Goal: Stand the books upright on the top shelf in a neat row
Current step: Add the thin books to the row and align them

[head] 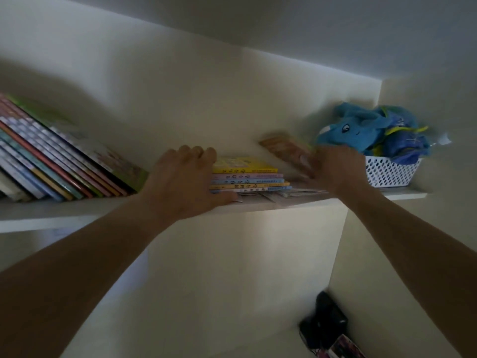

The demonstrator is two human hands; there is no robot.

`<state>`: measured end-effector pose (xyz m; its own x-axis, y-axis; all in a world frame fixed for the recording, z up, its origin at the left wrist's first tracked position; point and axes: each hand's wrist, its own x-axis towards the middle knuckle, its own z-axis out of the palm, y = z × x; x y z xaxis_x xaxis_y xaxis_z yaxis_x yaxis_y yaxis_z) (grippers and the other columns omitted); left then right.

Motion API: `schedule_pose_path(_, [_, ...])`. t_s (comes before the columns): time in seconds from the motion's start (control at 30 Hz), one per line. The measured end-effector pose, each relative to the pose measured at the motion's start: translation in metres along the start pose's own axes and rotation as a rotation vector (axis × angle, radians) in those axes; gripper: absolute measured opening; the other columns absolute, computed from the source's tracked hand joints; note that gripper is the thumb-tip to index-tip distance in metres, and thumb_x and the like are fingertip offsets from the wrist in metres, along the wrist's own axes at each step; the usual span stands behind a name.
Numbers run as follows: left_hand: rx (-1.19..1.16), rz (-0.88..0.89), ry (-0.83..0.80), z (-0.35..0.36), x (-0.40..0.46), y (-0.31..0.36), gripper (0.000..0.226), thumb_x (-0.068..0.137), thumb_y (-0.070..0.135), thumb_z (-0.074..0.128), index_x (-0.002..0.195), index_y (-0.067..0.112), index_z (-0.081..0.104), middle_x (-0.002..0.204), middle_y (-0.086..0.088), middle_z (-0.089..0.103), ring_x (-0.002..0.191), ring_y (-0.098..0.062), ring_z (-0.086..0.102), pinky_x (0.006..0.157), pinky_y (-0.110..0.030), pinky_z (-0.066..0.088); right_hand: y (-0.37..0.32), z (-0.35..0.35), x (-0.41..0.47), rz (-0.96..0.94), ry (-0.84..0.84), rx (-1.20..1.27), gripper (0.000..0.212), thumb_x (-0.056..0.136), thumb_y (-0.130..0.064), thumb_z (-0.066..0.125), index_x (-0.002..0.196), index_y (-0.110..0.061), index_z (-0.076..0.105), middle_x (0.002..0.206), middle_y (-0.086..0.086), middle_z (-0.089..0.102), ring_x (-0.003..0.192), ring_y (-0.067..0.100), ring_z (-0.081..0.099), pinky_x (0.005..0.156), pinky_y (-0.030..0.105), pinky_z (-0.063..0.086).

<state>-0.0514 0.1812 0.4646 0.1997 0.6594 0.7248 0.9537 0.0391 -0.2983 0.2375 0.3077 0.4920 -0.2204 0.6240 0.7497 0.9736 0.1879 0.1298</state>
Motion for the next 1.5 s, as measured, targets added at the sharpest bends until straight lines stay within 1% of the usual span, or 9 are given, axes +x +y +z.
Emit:
schedule_pose_path(0.2, [0.129,0.304,0.093,0.009,0.023,-0.012,0.068,0.105,0.051,0.014,0.122,0.009,0.064,0.081,-0.017,0.066,0.059,-0.039,0.065,0.049,-0.04,0.051,0.013,-0.055,-0.008,0.025,0.278,0.149,0.045,0.093,-0.046,0.033,0.085,-0.008,0.055,0.068,0.013,0.051,0.061,0.032,0.051,0.057,0.033,0.034])
schedule_pose_path(0.3, [0.116,0.303,0.059,0.002,0.038,-0.016,0.076,0.096,0.063,0.009,0.13,0.012,0.054,0.092,-0.017,0.071,0.071,-0.04,0.069,0.059,-0.039,0.05,0.02,-0.07,-0.015,-0.001,0.331,0.167,0.04,0.093,-0.04,0.038,0.095,-0.004,0.057,0.07,0.007,0.044,0.06,0.025,0.041,0.054,0.028,0.028])
schedule_pose_path(0.43, [0.116,0.212,-0.174,-0.006,0.053,-0.006,0.076,0.085,0.062,0.058,0.148,0.024,0.034,0.113,-0.015,0.068,0.099,-0.038,0.068,0.076,-0.038,0.047,0.025,-0.081,-0.027,0.017,0.304,0.257,0.028,0.103,-0.027,0.05,0.109,0.0,0.055,0.081,0.015,0.056,0.066,0.026,0.044,0.056,0.029,0.028])
schedule_pose_path(0.6, [0.114,0.31,0.098,0.007,0.038,-0.011,0.04,0.09,0.039,0.043,0.099,0.003,0.059,0.076,-0.018,0.068,0.058,-0.04,0.066,0.05,-0.032,0.034,0.027,-0.088,-0.046,-0.003,0.297,0.34,0.029,0.103,-0.026,0.053,0.113,0.001,0.058,0.093,0.025,0.068,0.068,0.031,0.052,0.061,0.034,0.037])
schedule_pose_path(0.83, [-0.31,-0.336,0.406,-0.01,0.018,-0.05,0.038,0.1,0.038,0.048,0.108,0.0,0.051,0.081,-0.015,0.06,0.063,-0.035,0.056,0.057,-0.035,0.039,0.001,-0.099,-0.053,0.066,0.351,0.71,0.029,0.101,-0.03,0.058,0.12,-0.01,0.065,0.109,0.01,0.073,0.088,0.03,0.069,0.067,0.03,0.051])
schedule_pose_path(1.0, [-0.719,-0.627,0.347,-0.016,-0.001,-0.065,0.025,0.106,0.028,0.049,0.109,0.005,0.043,0.082,0.002,0.054,0.067,-0.017,0.055,0.052,-0.031,0.039,-0.061,-0.096,-0.024,0.232,0.143,1.559,0.028,0.096,-0.022,0.069,0.123,-0.02,0.063,0.104,-0.011,0.075,0.09,0.003,0.074,0.069,0.024,0.062])
schedule_pose_path(1.13, [-0.913,-0.704,0.282,-0.024,-0.006,-0.068,0.022,0.107,0.028,0.046,0.111,0.009,0.037,0.092,0.008,0.054,0.077,-0.009,0.055,0.061,-0.031,0.043,-0.115,-0.078,-0.003,0.248,-0.102,1.843,0.033,0.095,-0.013,0.068,0.127,-0.012,0.061,0.107,-0.001,0.077,0.093,0.016,0.076,0.072,0.036,0.064])
schedule_pose_path(1.3, [-1.144,-0.792,0.201,-0.027,-0.003,-0.069,0.01,0.105,0.022,0.044,0.104,0.022,0.034,0.112,-0.011,0.058,0.1,-0.032,0.066,0.083,-0.055,0.061,-0.145,-0.054,0.015,0.214,-0.332,2.1,0.04,0.094,-0.004,0.065,0.132,-0.014,0.062,0.118,0.01,0.075,0.105,0.031,0.073,0.087,0.051,0.06])
schedule_pose_path(1.5, [-1.06,-0.694,0.263,-0.02,-0.01,-0.062,0.026,0.111,0.038,0.04,0.119,0.016,0.031,0.1,0.002,0.067,0.076,-0.004,0.069,0.052,-0.018,0.056,-0.171,-0.039,0.029,0.256,-0.396,2.011,0.031,0.095,-0.008,0.065,0.124,-0.018,0.069,0.104,0.006,0.079,0.094,0.03,0.076,0.071,0.039,0.063])
